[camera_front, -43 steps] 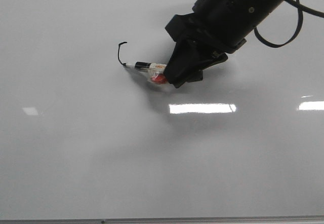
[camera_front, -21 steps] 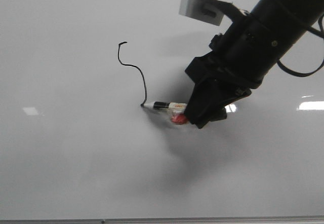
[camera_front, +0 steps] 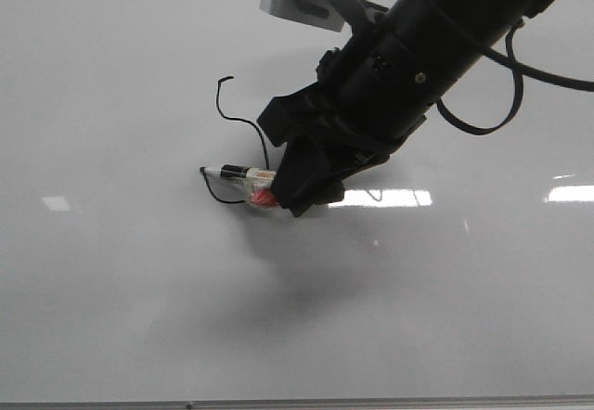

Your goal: Write number 8 on whiteboard

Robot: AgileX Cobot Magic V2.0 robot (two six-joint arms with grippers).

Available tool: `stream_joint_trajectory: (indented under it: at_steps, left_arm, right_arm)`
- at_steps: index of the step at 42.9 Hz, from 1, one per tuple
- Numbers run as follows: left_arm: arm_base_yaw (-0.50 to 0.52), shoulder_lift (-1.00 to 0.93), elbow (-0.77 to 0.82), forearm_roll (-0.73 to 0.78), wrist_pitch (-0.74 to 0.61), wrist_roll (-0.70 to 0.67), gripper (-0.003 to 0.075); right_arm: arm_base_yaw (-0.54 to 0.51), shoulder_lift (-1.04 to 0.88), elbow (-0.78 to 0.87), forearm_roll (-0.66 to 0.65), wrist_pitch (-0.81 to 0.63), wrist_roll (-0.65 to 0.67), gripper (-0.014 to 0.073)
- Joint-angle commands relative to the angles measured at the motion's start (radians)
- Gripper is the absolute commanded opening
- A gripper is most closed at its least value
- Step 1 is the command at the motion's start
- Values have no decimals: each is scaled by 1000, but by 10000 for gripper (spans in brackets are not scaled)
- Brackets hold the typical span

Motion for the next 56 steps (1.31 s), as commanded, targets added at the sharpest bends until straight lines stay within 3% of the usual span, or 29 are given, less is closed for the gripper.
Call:
stream_joint_trajectory:
  at_steps: [1, 19, 39, 47, 52, 56]
  left_arm:
    - [2, 8, -29, -29, -70, -3, -21]
    - [2, 8, -29, -29, -70, -3, -21]
    - [2, 8, -29, -29, -70, -3, -21]
    - [2, 13, -33, -7, -55, -3, -14]
    - [2, 77, -87, 68, 11, 9, 121]
    - [2, 180, -166, 71, 61, 108, 361]
  right_arm:
    - [-27, -58, -31, 33, -44, 21, -61]
    - [-150, -158, -32, 12, -20, 33, -61]
    - [-66, -68, -205, -13, 85, 34, -61]
    - [-49, -199, -206, -174, 157, 33, -61]
    - [5, -267, -207, -404, 219, 32, -61]
    - [77, -295, -207, -580, 241, 32, -61]
